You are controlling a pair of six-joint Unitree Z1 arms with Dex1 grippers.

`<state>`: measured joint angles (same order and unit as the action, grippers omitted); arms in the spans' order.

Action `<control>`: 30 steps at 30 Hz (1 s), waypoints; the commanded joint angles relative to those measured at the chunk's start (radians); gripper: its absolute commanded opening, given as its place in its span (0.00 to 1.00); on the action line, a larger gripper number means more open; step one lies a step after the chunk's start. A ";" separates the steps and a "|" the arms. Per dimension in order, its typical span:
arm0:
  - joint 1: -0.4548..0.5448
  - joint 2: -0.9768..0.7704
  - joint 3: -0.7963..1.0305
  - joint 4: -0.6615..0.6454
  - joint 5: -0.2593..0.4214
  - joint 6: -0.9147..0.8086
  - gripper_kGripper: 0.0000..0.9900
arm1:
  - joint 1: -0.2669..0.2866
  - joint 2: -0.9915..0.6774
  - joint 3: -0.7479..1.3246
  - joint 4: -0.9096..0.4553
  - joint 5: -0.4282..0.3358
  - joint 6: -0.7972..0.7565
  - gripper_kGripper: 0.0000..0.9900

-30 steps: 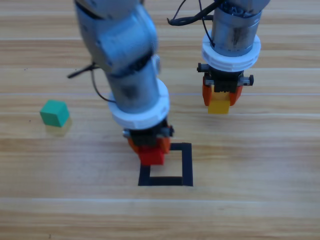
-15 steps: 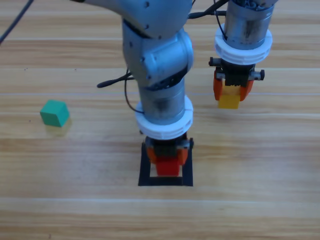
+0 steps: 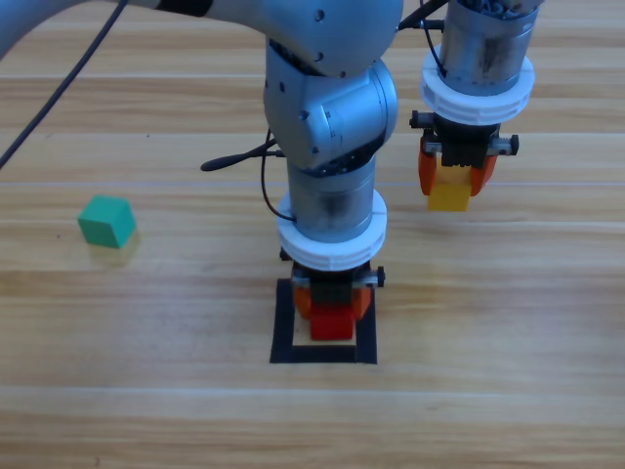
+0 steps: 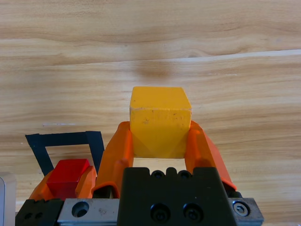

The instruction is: Stack the blocks in the rectangular block: red at the bottom, yellow in the middle, green on top

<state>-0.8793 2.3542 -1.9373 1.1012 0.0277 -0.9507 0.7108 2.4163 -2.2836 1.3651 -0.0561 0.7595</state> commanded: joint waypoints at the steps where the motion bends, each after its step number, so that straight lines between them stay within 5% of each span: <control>1: -0.015 0.031 0.018 0.011 0.015 -0.013 0.00 | -0.019 -0.025 -0.008 0.014 0.022 -0.009 0.00; 15: -0.015 0.050 0.011 0.011 0.015 -0.010 0.06 | -0.019 -0.019 -0.008 0.015 0.022 -0.012 0.00; 25: -0.015 0.063 0.011 0.011 0.015 -0.014 0.50 | -0.019 -0.014 -0.013 0.015 0.019 -0.012 0.00; 28: -0.017 0.065 0.008 0.011 0.015 -0.017 0.90 | -0.019 -0.014 -0.013 0.015 0.019 -0.012 0.00; 30: -0.017 0.060 0.008 0.011 0.015 -0.019 1.00 | -0.019 -0.014 -0.013 0.015 0.018 -0.012 0.00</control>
<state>-0.8793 2.3660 -1.9367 1.1057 0.0288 -0.9586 0.7108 2.4163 -2.2883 1.3651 -0.0517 0.7588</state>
